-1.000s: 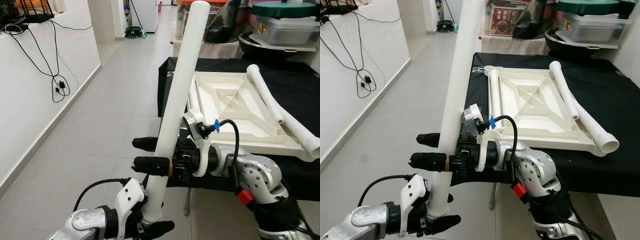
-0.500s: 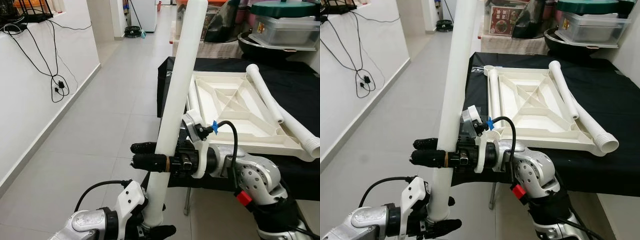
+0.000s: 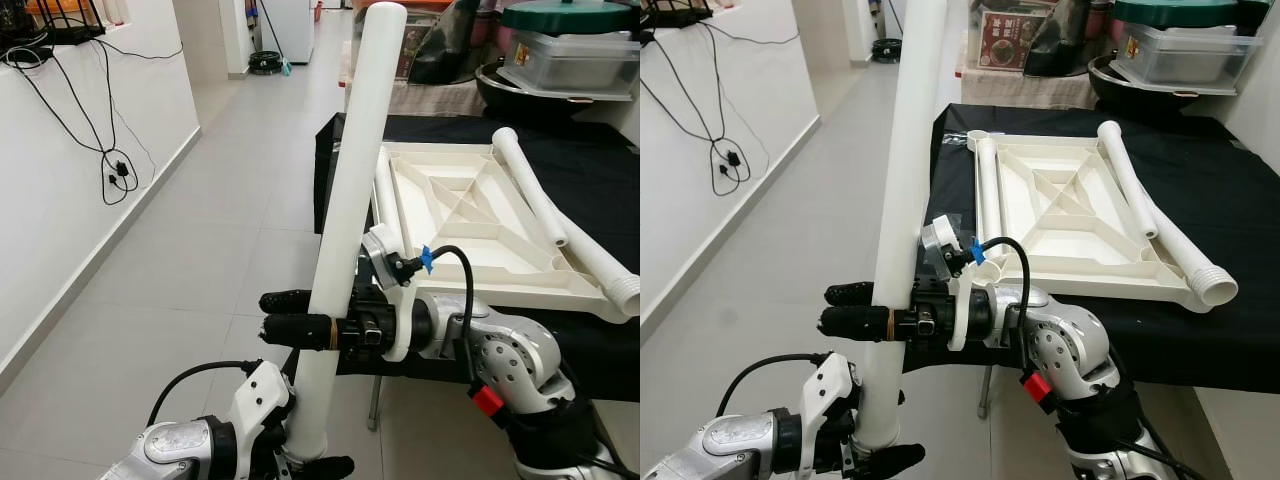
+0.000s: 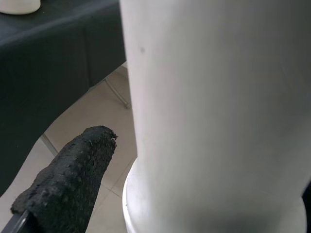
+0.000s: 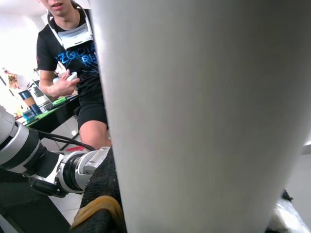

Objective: Building children table

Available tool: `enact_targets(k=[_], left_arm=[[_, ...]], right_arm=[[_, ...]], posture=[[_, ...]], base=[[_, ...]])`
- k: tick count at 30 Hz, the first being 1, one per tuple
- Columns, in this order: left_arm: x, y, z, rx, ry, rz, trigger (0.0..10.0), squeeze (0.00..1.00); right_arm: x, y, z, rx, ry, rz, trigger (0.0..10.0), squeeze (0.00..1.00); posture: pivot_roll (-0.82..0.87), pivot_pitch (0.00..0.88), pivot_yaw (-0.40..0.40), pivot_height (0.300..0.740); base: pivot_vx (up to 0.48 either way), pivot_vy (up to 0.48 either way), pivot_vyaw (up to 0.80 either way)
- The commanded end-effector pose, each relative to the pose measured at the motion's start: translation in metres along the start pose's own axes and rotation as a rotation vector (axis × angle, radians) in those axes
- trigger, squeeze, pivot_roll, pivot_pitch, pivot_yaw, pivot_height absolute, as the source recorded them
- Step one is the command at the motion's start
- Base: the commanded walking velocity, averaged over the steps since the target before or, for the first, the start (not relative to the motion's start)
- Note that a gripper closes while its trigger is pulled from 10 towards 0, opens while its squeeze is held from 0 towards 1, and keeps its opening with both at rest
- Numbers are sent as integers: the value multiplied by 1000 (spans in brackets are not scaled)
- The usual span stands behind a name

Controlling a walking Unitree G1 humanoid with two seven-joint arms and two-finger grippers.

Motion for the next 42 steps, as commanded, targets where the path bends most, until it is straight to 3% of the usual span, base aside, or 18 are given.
enact_targets(k=[1, 2, 3, 9, 14, 17, 20, 24, 25, 26, 27, 28, 29, 31, 32, 34, 35, 42], left_arm=[[-3, 2, -8, 44, -13, -15, 10000, 1000], [-3, 2, -8, 44, -13, -15, 10000, 1000], [-6, 3, -8, 43, -10, -27, 10000, 0], [-9, 6, -6, 33, 11, -37, 10000, 0], [-23, 13, -7, 77, 28, -57, 10000, 0], [-24, 15, -8, 88, 33, -56, 10000, 0], [-24, 19, -17, 153, 30, -40, 10000, 0], [-17, 21, -29, 240, -2, 0, 10000, 0], [-6, 22, -43, 344, -48, 52, 10000, 0], [-6, 22, -43, 344, -48, 52, 10000, 0], [8, 25, -57, 456, -73, 118, 10000, 0], [8, 25, -57, 456, -73, 118, 10000, 0], [23, 27, -69, 558, -87, 192, 10000, 0], [40, 28, -75, 660, -113, 281, 10000, 0], [45, 26, -76, 695, -112, 306, 10000, 0], [47, 26, -76, 714, -108, 319, 10000, 0], [49, 22, -74, 714, -83, 339, 10000, 0], [53, 17, -73, 779, -79, 381, 10000, 0]], right_arm=[[1, -1, -5, 26, -1, 4, 0, 0], [1, -1, -5, 26, -1, 4, 0, 0], [2, 0, -5, 24, 2, 4, 0, 0], [4, 7, 5, -19, 25, 1, 0, 0], [9, 32, 33, -180, 78, -10, 0, 0], [11, 37, 37, -201, 85, -11, 0, 0], [13, 58, 51, -304, 131, -44, 0, 0], [18, 66, 59, -379, 185, -55, 0, 0], [26, 71, 70, -480, 239, -43, 0, 0], [26, 71, 70, -480, 239, -43, 0, 0], [41, 78, 85, -626, 320, -13, 0, 0], [41, 78, 85, -626, 320, -13, 0, 0], [54, 84, 97, -761, 397, 17, 0, 0], [71, 92, 108, -959, 491, 67, 0, 0], [74, 96, 112, -1035, 510, 79, 2706, 0], [75, 98, 113, -1080, 517, 86, 2706, 0], [74, 99, 115, -1132, 536, 85, 10000, 0], [62, 111, 119, -1312, 519, 136, 10000, 0]], posture=[[27, 47, -17, 740], [27, 47, -17, 740], [26, 45, -19, 740], [28, 46, -20, 740], [31, 42, -25, 740], [31, 42, -25, 740], [30, 36, -24, 740], [33, 32, -24, 740], [35, 31, -25, 740], [35, 31, -25, 740], [35, 27, -23, 740], [35, 27, -23, 740], [33, 24, -23, 740], [32, 20, -22, 740], [30, 18, -21, 740], [30, 18, -22, 740], [32, 19, -19, 740], [38, 13, -24, 740]], base=[[0, 0, 0], [0, 0, 0], [0, 0, 0], [0, 0, 0], [0, 0, 0], [0, 0, 0], [0, 0, 0], [0, 0, 0], [0, 0, 0], [0, 0, 0], [0, 0, 0], [0, 0, 0], [0, 0, 0], [0, 0, 0], [0, 0, 0], [0, 0, 0], [0, 0, 0], [0, 0, 0]])
Point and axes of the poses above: a point about 5 cm out from each wrist's last joint towards the gripper, its own y axis pointing back from the gripper into the wrist, its own x axis along the axis of the wrist's last joint, z = x × y, the point moved 5 cm from there along -y, pointing out of the wrist towards the gripper, and after that the axes turned 8 degrees about y, right-handed, at the moved point
